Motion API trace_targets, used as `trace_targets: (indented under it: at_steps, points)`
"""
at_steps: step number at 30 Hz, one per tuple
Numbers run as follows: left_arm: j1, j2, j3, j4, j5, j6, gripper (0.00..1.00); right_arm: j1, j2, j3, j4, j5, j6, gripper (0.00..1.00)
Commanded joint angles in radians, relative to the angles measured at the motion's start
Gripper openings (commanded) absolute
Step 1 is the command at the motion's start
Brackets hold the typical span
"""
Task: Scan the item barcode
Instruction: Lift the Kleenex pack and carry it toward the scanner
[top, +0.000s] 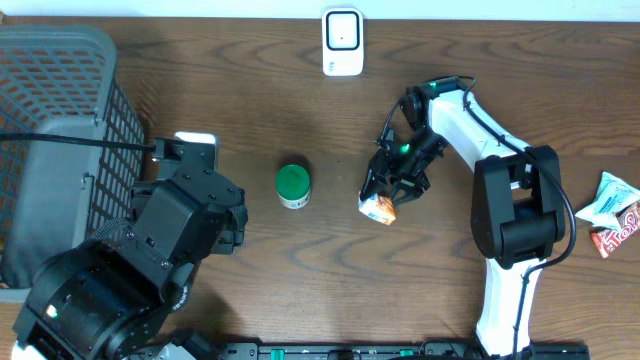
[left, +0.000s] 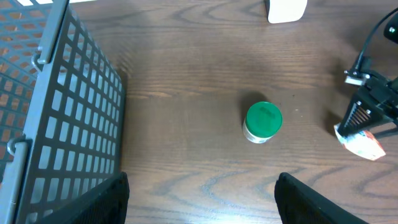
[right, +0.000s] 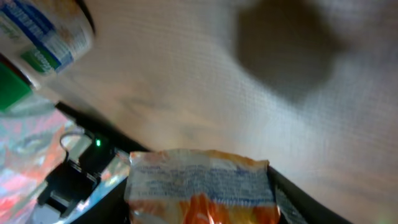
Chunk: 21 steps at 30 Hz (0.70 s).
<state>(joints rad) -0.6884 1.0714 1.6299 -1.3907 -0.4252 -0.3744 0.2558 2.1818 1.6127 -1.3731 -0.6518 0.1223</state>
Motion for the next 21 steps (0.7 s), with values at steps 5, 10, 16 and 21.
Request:
trace_targets:
  at_steps: [5,10,16,21]
  points:
    - [0.003,0.0,0.01,-0.004,-0.013,-0.012,0.75,0.0,0.012,0.034,0.127,-0.008,-0.015,0.54]
    - [0.003,0.0,0.01,-0.004,-0.013,-0.012,0.75,0.0,0.012,0.191,0.214,0.071,-0.014,0.53]
    - [0.003,0.0,0.01,-0.004,-0.013,-0.013,0.75,0.0,0.012,0.38,0.347,0.241,0.039,0.52]
    - [0.003,0.0,0.01,-0.004,-0.013,-0.012,0.75,0.004,0.012,0.416,0.573,0.332,0.047,0.52]
